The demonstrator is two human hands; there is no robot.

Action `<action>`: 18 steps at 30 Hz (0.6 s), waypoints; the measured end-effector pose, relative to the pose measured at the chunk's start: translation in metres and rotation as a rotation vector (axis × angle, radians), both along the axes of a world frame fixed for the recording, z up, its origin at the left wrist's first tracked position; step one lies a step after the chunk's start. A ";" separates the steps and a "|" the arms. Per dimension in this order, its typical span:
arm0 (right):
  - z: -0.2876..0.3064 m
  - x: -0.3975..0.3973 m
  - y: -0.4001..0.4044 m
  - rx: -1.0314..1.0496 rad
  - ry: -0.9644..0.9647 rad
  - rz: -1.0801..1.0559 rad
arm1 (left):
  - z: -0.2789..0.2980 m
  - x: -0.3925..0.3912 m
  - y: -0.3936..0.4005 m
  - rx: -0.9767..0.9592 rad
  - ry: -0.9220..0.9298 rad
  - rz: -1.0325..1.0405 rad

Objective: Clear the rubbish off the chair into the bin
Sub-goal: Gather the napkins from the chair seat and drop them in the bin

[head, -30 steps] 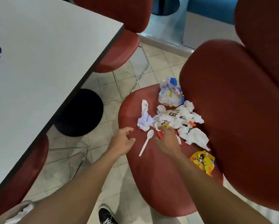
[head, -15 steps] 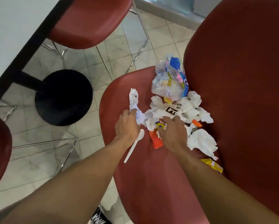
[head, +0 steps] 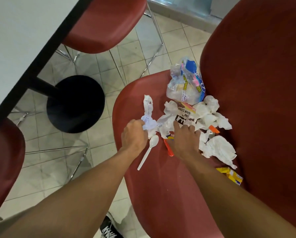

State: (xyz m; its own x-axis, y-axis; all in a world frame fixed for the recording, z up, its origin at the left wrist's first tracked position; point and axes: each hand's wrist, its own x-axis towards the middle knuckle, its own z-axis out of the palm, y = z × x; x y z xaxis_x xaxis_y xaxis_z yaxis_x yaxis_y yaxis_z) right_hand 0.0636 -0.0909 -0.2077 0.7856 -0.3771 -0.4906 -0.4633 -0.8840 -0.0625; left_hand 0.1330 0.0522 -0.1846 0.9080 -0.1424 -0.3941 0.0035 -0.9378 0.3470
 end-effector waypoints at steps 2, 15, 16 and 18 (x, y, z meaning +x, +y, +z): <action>-0.001 0.000 0.002 0.017 0.049 -0.023 | 0.001 -0.005 0.003 -0.011 0.000 0.010; 0.037 -0.025 0.008 0.030 -0.192 -0.097 | 0.030 -0.048 0.010 -0.064 0.012 0.143; 0.045 -0.029 0.010 0.041 -0.225 -0.097 | 0.036 -0.053 0.011 -0.071 0.010 0.156; 0.061 -0.038 0.015 0.057 -0.299 -0.123 | 0.051 -0.064 0.015 -0.076 0.012 0.179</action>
